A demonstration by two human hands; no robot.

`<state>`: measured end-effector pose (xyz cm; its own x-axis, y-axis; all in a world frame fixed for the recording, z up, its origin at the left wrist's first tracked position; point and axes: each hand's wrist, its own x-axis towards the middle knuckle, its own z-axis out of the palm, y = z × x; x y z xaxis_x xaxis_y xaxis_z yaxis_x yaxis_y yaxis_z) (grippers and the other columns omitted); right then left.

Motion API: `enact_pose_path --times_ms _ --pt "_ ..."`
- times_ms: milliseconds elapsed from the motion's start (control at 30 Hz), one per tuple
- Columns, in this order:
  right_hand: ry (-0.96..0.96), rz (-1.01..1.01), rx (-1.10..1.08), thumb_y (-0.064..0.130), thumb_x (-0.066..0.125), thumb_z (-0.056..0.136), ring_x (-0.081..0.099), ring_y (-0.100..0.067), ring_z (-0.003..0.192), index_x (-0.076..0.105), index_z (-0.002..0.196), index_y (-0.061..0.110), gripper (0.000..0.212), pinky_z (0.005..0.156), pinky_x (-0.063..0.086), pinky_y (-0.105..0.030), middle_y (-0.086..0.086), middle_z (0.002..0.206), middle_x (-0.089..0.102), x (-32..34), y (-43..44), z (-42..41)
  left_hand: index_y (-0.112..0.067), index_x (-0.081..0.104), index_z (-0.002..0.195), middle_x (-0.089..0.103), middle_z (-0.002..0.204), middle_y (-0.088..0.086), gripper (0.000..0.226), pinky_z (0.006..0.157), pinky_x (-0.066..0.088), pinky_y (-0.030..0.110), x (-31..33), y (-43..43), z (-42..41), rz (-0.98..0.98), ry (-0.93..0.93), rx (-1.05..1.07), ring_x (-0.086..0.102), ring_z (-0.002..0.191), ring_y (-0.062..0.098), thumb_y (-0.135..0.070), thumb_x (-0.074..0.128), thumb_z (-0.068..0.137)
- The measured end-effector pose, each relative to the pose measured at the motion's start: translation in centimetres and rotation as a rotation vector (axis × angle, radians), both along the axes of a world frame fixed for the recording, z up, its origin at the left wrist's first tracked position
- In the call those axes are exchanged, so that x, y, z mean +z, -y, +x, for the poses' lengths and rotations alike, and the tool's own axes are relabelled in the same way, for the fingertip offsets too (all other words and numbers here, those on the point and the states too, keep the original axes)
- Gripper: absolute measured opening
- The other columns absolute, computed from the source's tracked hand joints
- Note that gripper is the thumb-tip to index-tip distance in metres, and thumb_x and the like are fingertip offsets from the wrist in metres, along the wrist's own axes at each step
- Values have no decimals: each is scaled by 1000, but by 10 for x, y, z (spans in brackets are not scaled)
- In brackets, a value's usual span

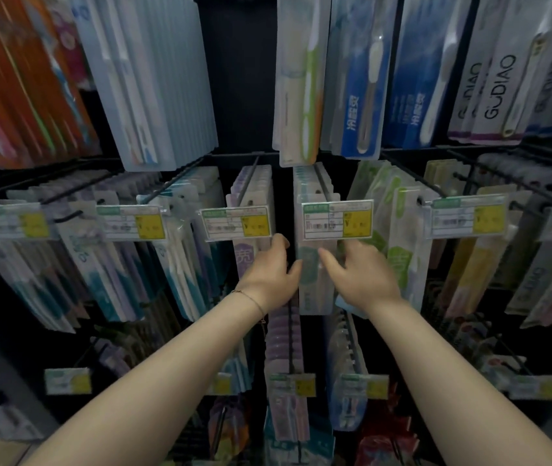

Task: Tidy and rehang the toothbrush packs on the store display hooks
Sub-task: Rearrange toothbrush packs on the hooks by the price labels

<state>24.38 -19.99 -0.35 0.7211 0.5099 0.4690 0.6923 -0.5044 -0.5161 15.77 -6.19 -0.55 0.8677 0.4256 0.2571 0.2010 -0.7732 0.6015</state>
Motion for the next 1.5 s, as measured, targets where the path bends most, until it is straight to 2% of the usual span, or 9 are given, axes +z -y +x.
enact_pose_path --times_ms 133,300,533,800,1000,1100,1233,1367,1500 --pt "-34 3 11 38 43 98 50 -14 66 49 68 26 33 51 30 -27 13 64 48 3 -5 2 -14 49 121 66 108 11 28 84 52 47 3 0 7 -13 99 -14 63 96 26 -31 44 99" --pt "-56 35 21 31 38 100 60 -27 78 60 94 12 29 68 50 -37 -6 85 65 -1 -8 8 -4 58 92 64 85 16 28 74 52 52 2 -4 14 -56 100 -22 61 79 30 -26 42 99" --pt "-196 69 31 20 40 98 58 -26 80 58 93 8 22 74 50 -38 -7 87 62 0 -12 15 -11 62 98 69 91 11 27 78 54 47 4 -6 17 -88 79 -11 64 84 24 -32 46 96" --pt "-260 150 34 11 40 96 52 -19 77 57 95 7 18 74 45 -34 -4 86 58 2 -17 15 -16 61 111 69 101 7 33 85 53 41 10 -9 4 -92 24 -8 63 95 21 -42 45 97" --pt "-241 276 -11 16 39 98 45 -4 65 57 92 12 19 63 37 -27 3 76 55 -2 -20 11 -19 51 76 61 77 5 24 70 50 34 13 -10 -8 -48 26 -4 59 76 21 -30 49 98" --pt "-218 230 -51 29 44 97 53 -12 65 60 84 13 25 56 39 -26 2 71 59 -4 -20 7 -13 58 88 63 81 4 21 74 53 37 14 -9 -12 -27 18 -2 61 81 21 -31 50 97" --pt "-178 135 -33 30 51 93 54 -17 75 61 82 21 18 65 42 -30 5 77 61 -4 -21 0 -15 60 96 63 89 2 20 77 55 38 14 -4 -15 0 -6 7 61 84 20 -32 51 96" --pt "-98 67 -21 33 53 91 57 -20 73 56 71 20 25 60 39 -30 4 73 60 -2 -14 -7 -19 58 94 64 89 1 17 76 54 37 13 5 -15 13 -63 -3 61 84 19 -33 50 95" --pt "-67 88 9 32 55 91 56 -19 71 58 79 18 18 58 39 -30 3 76 60 1 -2 -13 -25 55 86 62 84 -2 12 73 55 38 9 21 -8 4 -66 -25 61 81 20 -32 50 94"
